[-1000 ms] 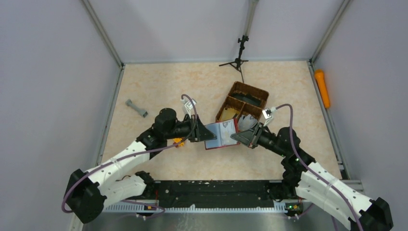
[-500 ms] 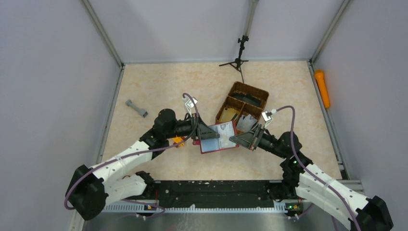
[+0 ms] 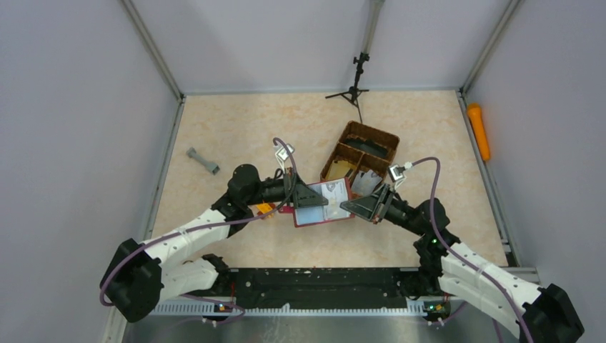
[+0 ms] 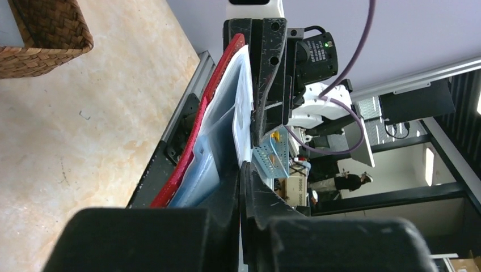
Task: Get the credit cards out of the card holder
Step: Remove the credit card from the card holder.
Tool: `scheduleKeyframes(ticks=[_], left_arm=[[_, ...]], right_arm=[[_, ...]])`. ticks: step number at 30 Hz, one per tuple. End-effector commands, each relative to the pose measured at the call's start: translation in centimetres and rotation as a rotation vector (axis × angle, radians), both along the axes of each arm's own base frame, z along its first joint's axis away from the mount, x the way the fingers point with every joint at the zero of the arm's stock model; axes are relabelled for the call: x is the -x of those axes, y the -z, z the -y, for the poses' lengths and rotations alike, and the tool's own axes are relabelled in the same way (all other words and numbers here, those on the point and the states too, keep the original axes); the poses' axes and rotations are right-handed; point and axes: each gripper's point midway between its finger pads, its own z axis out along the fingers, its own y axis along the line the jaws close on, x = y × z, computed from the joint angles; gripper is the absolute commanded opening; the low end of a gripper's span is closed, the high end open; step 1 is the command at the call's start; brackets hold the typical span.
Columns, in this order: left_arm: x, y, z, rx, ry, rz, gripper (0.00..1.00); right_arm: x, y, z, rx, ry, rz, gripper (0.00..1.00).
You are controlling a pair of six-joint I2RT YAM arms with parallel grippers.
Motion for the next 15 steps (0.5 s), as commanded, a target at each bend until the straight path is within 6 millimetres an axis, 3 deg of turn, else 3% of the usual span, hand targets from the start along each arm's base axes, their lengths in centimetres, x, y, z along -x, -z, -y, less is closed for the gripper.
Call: scheduleKeyframes(ticks=[1,5,7,11,14,15], left_arm=[[0.83,-2.34,-0.04,0.092,0.039,0.071,0.0],[1.01,-2.75,-0.34,0.101,0.027,0.095,0.0],[0.96,-2.69,-0.58,0.087,0.01,0.106,0.0],[0.87,-2.11,-0.87,0.048,-0.01,0.111,0.0],[1.01,-2.05,-0.89,0.045,-0.005,0.108,0.0],[1.02,-2.04,-0.89,0.045,-0.002,0.107,0.0]], right_arm=[[0.57,-2.65,0.36,-0.096,-0.017,0.075,0.0],[0.59,-2.57,0.35,-0.086,-0.016,0.089,0.02],[0.44,-2.46,0.38,-0.07,-0.006,0.09,0.14],[0.32,-2.68,0.51,-0.067,0.007,0.089,0.24],[0.33,-2.98,0.44,-0.071,0.003,0.091,0.25],[0.31,-3.04,0.41,-0.072,0.002,0.09,0.18]])
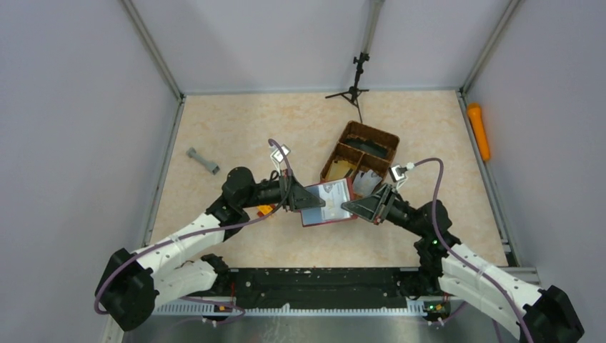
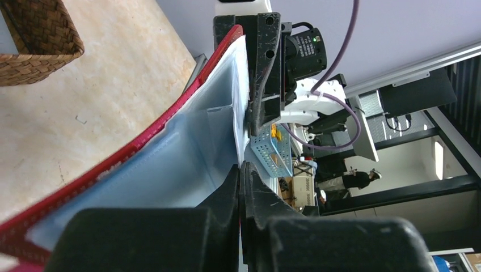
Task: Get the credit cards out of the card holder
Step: Remove the credit card from the card holder.
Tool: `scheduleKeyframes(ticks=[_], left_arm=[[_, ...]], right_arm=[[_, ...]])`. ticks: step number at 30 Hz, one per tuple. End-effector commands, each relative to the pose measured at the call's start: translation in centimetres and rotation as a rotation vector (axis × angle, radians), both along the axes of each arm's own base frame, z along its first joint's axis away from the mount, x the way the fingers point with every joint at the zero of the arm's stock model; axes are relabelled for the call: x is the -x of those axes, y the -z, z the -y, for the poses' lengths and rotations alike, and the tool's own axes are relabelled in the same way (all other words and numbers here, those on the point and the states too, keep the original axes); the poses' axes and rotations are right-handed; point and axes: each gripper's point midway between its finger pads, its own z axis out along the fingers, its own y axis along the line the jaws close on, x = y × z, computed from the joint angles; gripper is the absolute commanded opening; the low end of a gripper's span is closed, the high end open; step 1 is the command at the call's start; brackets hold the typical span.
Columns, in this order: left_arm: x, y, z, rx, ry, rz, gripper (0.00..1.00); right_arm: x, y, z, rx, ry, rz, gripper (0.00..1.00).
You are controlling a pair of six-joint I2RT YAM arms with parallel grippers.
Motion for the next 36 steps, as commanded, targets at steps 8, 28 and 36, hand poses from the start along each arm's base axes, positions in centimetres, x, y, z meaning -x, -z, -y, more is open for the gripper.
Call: scheduleKeyframes(ticks=[8,28,36], left_arm=[[0.4,-0.5,-0.4,0.009,0.004,0.061,0.0],[-0.3,1.2,-1.6,-0.073,-0.073,0.048,0.0],[-1.6,1.5,-1.8,-0.133,-0.129,0.065,0.0]], right_arm=[[-0.4,-2.0,0.2,-0.023,0.022,0.041,0.0],[-2.4,-0.9,3.4,0.095,0.276,0.045,0.0],[-4.4,-0.9,8.5,0.378,0.561,0.096,0.0]])
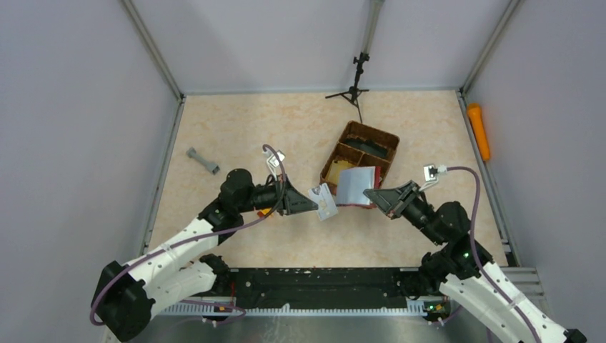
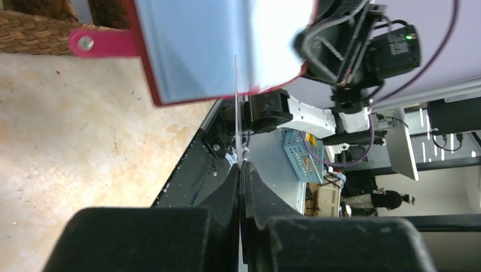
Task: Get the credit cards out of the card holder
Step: Remove the credit card from the card holder, then place the credit card in the storage box.
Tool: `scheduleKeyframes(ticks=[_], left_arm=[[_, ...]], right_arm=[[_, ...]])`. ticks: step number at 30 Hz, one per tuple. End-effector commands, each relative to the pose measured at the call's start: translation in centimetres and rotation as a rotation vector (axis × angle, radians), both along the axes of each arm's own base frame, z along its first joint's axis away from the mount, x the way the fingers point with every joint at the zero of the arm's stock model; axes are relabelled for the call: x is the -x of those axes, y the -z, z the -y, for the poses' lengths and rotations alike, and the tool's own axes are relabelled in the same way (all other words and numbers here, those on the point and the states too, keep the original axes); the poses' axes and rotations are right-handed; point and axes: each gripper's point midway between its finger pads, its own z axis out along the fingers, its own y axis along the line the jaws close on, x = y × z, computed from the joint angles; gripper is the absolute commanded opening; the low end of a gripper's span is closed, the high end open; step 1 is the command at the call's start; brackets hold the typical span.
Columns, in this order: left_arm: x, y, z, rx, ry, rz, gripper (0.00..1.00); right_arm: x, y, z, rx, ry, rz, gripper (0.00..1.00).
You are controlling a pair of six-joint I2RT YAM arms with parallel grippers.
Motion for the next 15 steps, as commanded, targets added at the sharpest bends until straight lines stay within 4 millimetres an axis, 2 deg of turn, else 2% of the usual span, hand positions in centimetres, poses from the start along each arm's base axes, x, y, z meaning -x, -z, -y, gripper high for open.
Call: scheduleKeyframes(ticks=[1,5,9,15], left_arm=[[-1.2,-1.6,0.0,-0.009,-0.039,0.077,0.0],[-1.9,-1.4,0.4,-0.018,-0.043,0.078,0.0],[-3.2,-0.5,0.9,-0.074,-0.054,0.07,0.0],[-6.0,0.7,2.1,-0.14,-0.101,0.046,0.0]], right_arm=[[-1.7,-1.6,4.0,0.177,0.214,0.065,0.0],[-1.8,-3.2,5.8,0.242,0.285,0.101,0.0],[-1.9,-4.9,8.7,0.339,0.398,0.136,0.0],[-1.5,-7.2,12.0,0.399,0.523,0.177,0.0]])
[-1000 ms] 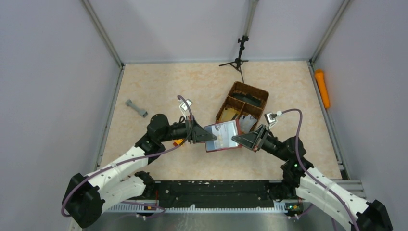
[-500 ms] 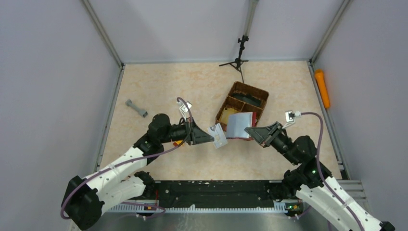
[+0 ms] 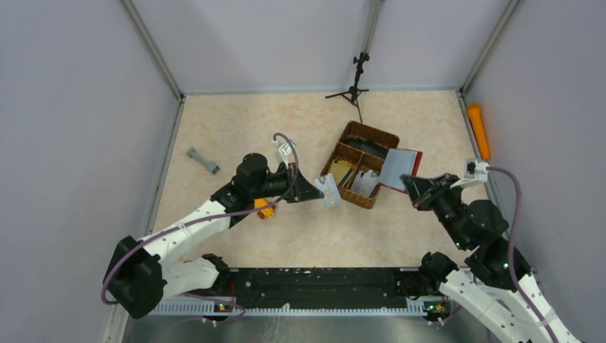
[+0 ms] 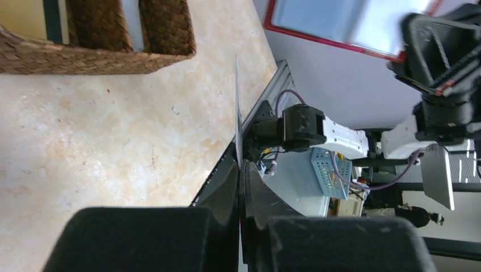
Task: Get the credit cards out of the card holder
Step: Place the credit card in the storage box.
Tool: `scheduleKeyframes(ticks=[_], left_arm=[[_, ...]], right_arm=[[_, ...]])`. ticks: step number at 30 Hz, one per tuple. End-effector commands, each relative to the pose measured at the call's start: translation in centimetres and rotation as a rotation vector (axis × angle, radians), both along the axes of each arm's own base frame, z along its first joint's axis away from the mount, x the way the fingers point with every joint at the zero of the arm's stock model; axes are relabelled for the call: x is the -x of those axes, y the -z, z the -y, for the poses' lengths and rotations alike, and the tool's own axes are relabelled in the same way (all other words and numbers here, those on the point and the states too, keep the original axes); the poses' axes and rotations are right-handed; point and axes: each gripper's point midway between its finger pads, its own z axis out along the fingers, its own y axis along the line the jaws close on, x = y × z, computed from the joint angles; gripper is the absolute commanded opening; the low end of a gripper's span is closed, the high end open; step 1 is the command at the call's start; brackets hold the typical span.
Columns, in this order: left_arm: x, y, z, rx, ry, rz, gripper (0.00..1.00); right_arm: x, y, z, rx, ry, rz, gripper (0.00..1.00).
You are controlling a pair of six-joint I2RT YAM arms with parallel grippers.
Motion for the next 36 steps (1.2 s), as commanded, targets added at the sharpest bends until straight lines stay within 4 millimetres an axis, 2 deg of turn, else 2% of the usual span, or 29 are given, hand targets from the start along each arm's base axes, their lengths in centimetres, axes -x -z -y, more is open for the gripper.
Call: scheduleKeyframes(ticks=[1,4,13,15,17,23,30,34,36], left_arm=[[-3.0,-0.9,1.0,-0.02,-0.055,0.052,0.0],[-5.2,-0.2,2.2,-0.032,-0.093,0.023,0.0],[-10.5,0.7,6.8,-0.094,-0.064,-0.052,0.0],[-10.7,0.6,8.3,-0.074,-0.019,-0.061,0.0],[-10.9,1.1,9.5,-0.124,0.029,-0.062,0.0],[-11.5,4.6,9.8,-0.38,0.147,-0.137,0.0],[-11.9,6.5,12.7,-0.45,0.244,-0.158,0.0],[-12.9,8.3,13.6,-0.516,0.222,-0.17,0.0],[-13.1,8.5,14.2,-0.517,0.221,-0.162,0.0]], right_arm=[[0.2,-2.5,3.9,0.065,0.147,0.076,0.0],[0.3,-3.2,5.1,0.066,0.2,0.108,0.0],[1.3,-6.1,8.4,0.103,0.31,0.21,0.0],[1.5,-6.6,8.7,0.108,0.32,0.232,0.0],[1.7,-7.0,9.0,0.117,0.325,0.248,0.0],[1.5,-7.3,8.5,0.121,0.305,0.252,0.0],[1.3,-7.2,8.1,0.112,0.297,0.257,0.0],[1.3,-6.9,7.7,0.102,0.278,0.246,0.0],[1.1,-6.4,7.4,0.098,0.27,0.233,0.0]])
